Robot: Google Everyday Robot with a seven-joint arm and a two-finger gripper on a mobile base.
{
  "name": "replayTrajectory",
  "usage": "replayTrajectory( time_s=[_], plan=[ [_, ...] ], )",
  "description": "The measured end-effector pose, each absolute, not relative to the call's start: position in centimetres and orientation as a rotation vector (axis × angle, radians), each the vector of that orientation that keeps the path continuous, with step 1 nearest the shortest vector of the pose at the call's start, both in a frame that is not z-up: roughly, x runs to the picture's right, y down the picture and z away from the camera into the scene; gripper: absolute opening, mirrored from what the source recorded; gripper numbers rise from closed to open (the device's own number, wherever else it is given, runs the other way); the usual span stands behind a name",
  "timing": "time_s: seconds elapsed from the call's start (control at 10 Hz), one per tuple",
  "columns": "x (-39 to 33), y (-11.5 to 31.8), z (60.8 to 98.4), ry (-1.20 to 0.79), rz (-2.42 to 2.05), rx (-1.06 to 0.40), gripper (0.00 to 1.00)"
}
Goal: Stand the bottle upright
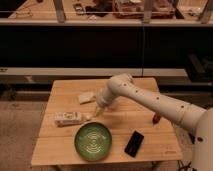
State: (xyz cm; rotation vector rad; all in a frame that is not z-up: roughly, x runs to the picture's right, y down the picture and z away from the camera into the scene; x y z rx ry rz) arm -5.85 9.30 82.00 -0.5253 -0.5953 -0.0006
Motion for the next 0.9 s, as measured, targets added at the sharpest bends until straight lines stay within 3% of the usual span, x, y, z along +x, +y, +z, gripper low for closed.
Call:
replayTrajectory(
  time_s=[0.4, 0.9],
  plan=[
    [-6.2, 9.1, 84.7, -0.59, 0.057, -0.546, 0.65],
    [-7.7, 12.3, 85.5, -0.61, 0.049, -0.617, 0.65]
  ],
)
